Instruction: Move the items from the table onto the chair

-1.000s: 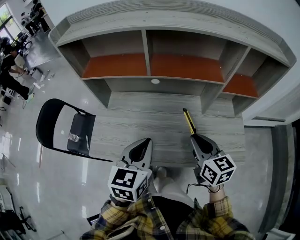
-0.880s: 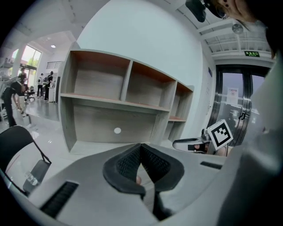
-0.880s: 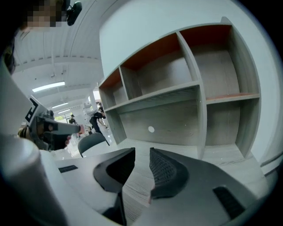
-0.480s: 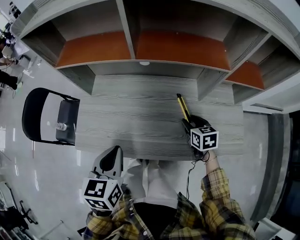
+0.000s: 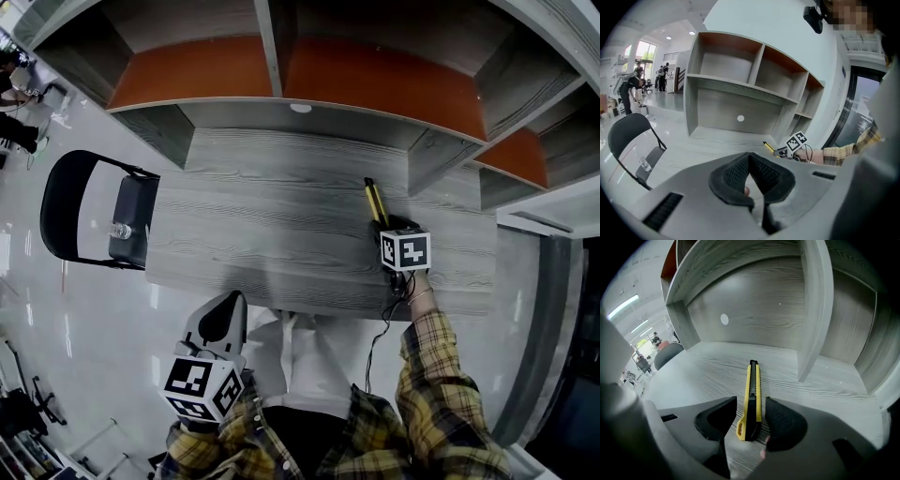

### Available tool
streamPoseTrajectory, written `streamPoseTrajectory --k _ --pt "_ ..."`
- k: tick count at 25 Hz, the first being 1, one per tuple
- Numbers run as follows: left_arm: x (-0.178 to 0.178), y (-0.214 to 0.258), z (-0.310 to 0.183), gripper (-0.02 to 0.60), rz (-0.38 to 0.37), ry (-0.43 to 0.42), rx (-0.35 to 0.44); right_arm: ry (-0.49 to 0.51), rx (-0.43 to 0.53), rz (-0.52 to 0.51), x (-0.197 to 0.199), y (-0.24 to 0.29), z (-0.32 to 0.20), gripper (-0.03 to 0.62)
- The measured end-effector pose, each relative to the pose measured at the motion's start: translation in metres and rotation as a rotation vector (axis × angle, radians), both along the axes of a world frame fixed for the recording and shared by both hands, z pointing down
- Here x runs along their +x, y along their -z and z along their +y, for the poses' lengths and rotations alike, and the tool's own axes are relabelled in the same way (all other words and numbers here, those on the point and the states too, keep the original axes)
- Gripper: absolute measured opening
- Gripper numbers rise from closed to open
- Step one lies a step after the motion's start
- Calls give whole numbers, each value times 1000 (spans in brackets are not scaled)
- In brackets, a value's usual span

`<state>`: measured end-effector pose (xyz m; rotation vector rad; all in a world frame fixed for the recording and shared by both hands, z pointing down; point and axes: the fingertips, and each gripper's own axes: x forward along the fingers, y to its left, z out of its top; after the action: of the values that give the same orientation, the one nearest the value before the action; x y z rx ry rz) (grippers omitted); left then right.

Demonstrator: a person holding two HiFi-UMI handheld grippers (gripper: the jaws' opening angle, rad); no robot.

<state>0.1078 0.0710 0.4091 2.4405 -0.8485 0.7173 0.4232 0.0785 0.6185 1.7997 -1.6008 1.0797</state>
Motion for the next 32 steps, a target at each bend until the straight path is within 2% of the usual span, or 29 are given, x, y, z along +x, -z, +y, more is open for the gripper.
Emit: streamPoseTrajectory --k 6,9,12,17,25,32 --pt "2 2 -4 3 17 18 -14 -2 -58 75 5 -9 4 173" --pt "4 6 -6 3 42 29 -24 -3 -66 80 7 -9 3 129" --pt "5 11 -6 3 48 27 -13 -31 -53 28 5 -7 6 127" --pt "-2 17 -13 3 73 50 0 -67 26 -77 -17 11 11 126" --pt "-41 22 -28 3 111 115 12 -48 146 -250 -102 54 -1 126" --pt "-116 18 -61 3 174 186 16 89 152 -320 -228 75 -40 126"
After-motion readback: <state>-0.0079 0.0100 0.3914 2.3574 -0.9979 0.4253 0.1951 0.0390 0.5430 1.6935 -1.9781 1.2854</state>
